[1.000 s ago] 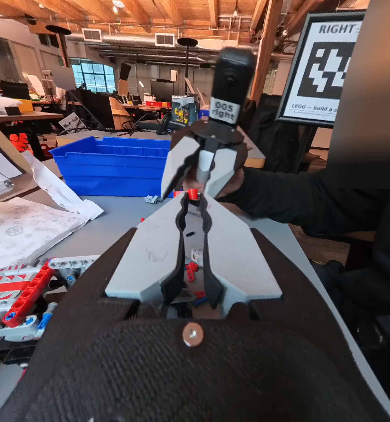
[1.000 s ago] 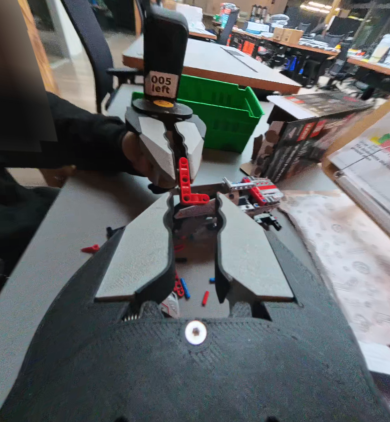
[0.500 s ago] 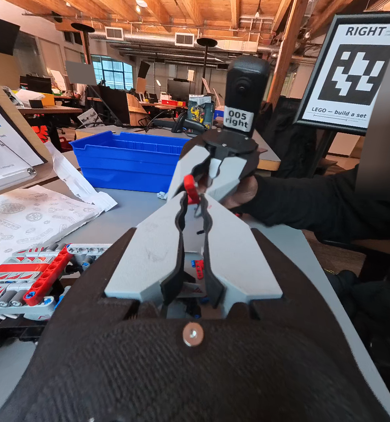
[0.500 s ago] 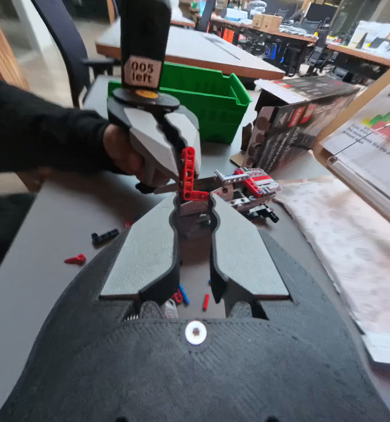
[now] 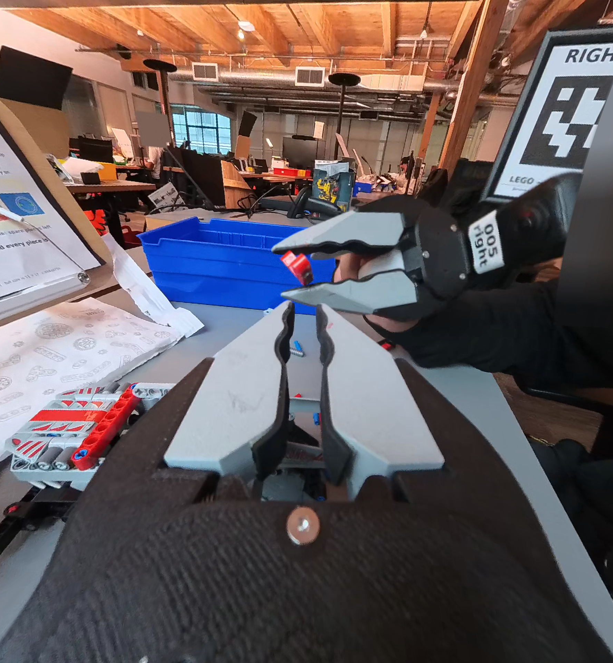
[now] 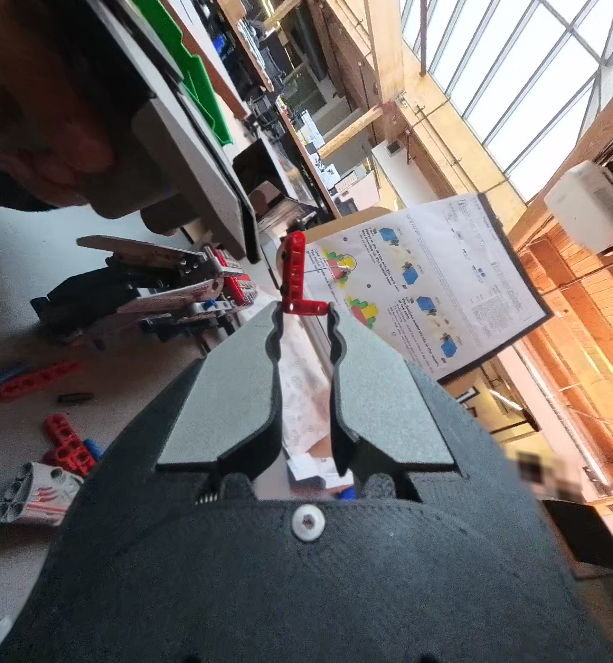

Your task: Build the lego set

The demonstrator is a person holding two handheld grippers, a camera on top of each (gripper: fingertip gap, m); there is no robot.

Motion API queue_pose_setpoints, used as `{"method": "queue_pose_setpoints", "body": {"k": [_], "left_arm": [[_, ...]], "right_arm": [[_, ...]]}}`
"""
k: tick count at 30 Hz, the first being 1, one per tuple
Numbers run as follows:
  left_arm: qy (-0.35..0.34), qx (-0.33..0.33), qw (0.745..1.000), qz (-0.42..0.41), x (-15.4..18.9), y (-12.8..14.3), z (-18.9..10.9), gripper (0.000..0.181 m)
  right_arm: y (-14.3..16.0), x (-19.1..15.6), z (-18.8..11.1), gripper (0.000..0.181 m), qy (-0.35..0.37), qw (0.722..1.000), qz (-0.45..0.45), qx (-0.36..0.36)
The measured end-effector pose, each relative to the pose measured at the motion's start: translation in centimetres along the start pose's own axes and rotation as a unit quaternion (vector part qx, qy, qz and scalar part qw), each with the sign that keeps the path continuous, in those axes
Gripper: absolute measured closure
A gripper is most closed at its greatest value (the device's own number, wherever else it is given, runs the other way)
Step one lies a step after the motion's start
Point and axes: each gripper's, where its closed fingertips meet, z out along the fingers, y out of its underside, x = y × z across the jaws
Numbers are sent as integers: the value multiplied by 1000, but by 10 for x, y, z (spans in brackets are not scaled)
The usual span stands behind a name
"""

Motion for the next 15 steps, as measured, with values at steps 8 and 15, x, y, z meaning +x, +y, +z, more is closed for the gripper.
{"method": "queue_pose_setpoints", "body": {"k": [8, 15], "left_arm": [[-7, -9, 999, 31, 1, 0, -1, 161], [11, -14, 998, 60, 12, 1, 1, 160]], "right_arm": [[-9, -34, 1, 160, -164, 971, 166, 44], [-16, -36, -14, 161, -367, 815, 436, 102]]}}
